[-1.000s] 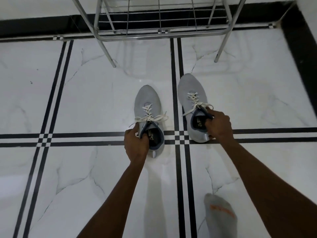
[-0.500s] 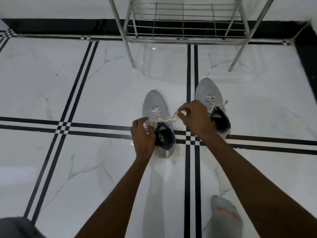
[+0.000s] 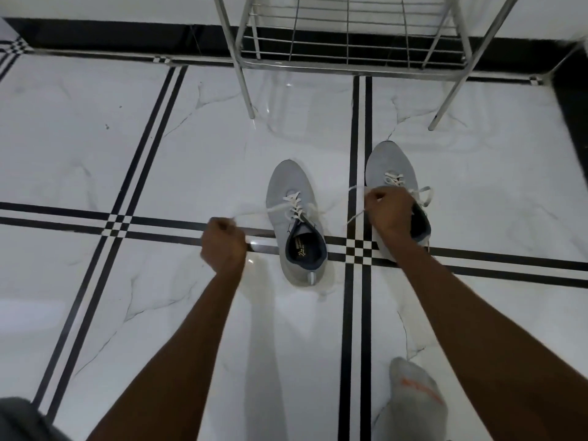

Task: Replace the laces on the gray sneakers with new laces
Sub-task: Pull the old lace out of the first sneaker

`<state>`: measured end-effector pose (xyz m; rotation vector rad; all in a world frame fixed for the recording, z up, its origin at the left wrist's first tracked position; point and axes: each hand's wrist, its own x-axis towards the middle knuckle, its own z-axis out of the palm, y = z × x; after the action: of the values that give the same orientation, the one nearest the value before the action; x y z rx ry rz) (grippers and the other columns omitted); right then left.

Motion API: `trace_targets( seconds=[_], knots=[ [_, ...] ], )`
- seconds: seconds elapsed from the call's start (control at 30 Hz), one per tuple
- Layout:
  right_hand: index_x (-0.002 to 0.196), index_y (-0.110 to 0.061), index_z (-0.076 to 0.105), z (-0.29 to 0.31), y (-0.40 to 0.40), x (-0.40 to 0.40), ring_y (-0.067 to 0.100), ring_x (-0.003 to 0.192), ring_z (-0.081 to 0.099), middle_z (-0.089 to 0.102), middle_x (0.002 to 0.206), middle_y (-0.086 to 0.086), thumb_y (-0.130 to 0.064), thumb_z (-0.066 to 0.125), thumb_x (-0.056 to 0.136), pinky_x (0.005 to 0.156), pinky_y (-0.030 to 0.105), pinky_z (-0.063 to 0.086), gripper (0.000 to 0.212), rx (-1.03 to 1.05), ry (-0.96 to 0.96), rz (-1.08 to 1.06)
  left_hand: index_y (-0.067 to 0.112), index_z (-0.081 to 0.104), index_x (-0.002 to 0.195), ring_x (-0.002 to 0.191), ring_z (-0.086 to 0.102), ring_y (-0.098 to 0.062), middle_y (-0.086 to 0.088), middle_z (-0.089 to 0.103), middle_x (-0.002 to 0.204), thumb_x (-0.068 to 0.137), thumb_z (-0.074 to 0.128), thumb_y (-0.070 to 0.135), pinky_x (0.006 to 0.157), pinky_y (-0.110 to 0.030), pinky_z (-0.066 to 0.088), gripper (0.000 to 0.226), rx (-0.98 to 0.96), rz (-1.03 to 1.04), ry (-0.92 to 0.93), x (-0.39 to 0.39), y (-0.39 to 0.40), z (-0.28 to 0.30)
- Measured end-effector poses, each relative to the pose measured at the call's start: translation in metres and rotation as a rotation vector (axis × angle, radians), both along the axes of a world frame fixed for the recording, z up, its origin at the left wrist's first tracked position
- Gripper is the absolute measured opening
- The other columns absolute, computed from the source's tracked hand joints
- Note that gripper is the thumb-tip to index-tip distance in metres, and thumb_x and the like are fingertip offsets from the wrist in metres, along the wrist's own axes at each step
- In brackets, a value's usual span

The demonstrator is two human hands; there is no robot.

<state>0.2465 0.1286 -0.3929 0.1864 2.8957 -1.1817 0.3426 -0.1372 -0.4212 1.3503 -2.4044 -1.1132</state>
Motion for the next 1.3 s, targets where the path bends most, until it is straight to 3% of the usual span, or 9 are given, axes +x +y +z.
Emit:
trace_targets(
  seconds=[0.13,0.23,0.3,0.4,0.53,0.7,0.9,1.17,1.3],
  knots=[
    [0.129,-0.002,0.060,0.011,0.014,-0.012,0.027,0.115,0.057,0.058,0.128,0.017,-0.018,0.069,0.092,0.100,0.024,0.039,0.041,0.044,-0.033,-0.037,0.008,0.065,0.121,0.118,0.055,-0.035,-0.014,0.065,0.122,0.094,0.064,0.026,0.097,-0.047,0.043,0.032,-0.151,0.108,-0.074,0.015,-0.024,0.002],
    [0.115,-0.012,0.070,0.015,-0.013,0.015,0.015,0.088,0.065,0.069,0.104,0.004,-0.034,0.077,0.086,0.089,0.034,0.055,0.037,-0.025,-0.071,0.276,0.010,0.064,0.107,0.098,0.058,-0.023,-0.006,0.064,0.104,0.093,0.069,0.033,0.090,-0.040,0.047,0.027,-0.178,-0.300,0.269,0.018,0.012,0.006],
    [0.126,-0.014,0.066,0.007,-0.029,0.036,0.014,0.081,0.066,0.069,0.106,0.003,-0.036,0.081,0.082,0.081,0.030,0.055,0.052,-0.061,-0.218,0.489,0.014,0.064,0.104,0.087,0.058,-0.013,0.001,0.063,0.099,0.090,0.076,0.035,0.077,-0.027,0.050,0.028,-0.025,-0.523,0.285,0.016,0.044,0.013],
    [0.141,-0.016,0.052,-0.010,-0.040,0.047,0.017,0.085,0.064,0.066,0.108,0.005,-0.031,0.078,0.085,0.079,0.033,0.056,0.063,-0.018,-0.177,0.521,0.014,0.058,0.118,0.092,0.059,-0.014,0.000,0.064,0.105,0.087,0.080,0.031,0.077,-0.019,0.046,0.041,0.030,-0.573,0.234,0.007,0.070,0.011],
    [0.129,-0.017,0.047,-0.011,-0.048,0.047,0.020,0.082,0.063,0.065,0.095,0.003,-0.036,0.073,0.089,0.070,0.035,0.055,0.051,0.082,-0.030,0.490,0.014,0.051,0.123,0.082,0.062,-0.013,0.002,0.062,0.090,0.089,0.076,0.018,0.073,-0.022,0.052,0.042,0.050,-0.558,0.230,0.003,0.069,0.010],
    [0.135,-0.019,0.043,-0.010,-0.063,0.053,0.027,0.081,0.067,0.069,0.099,0.008,-0.028,0.062,0.092,0.069,0.044,0.057,0.048,0.101,0.068,0.494,0.016,0.053,0.119,0.076,0.064,-0.005,0.007,0.065,0.084,0.090,0.075,0.019,0.065,-0.005,0.046,0.036,0.048,-0.488,0.246,0.008,0.064,0.012],
    [0.120,-0.019,0.047,-0.012,-0.076,0.051,0.029,0.077,0.068,0.070,0.091,0.007,-0.028,0.060,0.096,0.066,0.036,0.055,0.029,0.270,0.122,0.512,0.016,0.056,0.115,0.082,0.068,-0.011,0.001,0.071,0.090,0.090,0.075,0.016,0.075,-0.021,0.057,0.031,0.039,-0.507,0.282,0.016,0.060,0.008],
    [0.099,-0.018,0.065,-0.024,-0.054,0.051,0.012,0.071,0.071,0.074,0.080,0.000,-0.022,0.075,0.084,0.069,0.039,0.061,0.019,-0.184,-0.081,0.216,0.012,0.061,0.107,0.073,0.066,-0.007,0.003,0.068,0.081,0.087,0.071,0.008,0.073,-0.035,0.059,0.023,0.089,-0.322,0.343,0.027,0.041,0.005],
    [0.092,-0.010,0.077,-0.022,-0.064,0.053,0.012,0.075,0.070,0.075,0.084,0.000,-0.019,0.077,0.084,0.075,0.035,0.060,0.013,-0.187,-0.038,0.274,0.014,0.065,0.110,0.107,0.053,-0.023,-0.002,0.061,0.114,0.085,0.066,0.005,0.092,-0.032,0.047,0.026,-0.186,-0.583,0.313,0.022,0.046,0.004]
  ],
)
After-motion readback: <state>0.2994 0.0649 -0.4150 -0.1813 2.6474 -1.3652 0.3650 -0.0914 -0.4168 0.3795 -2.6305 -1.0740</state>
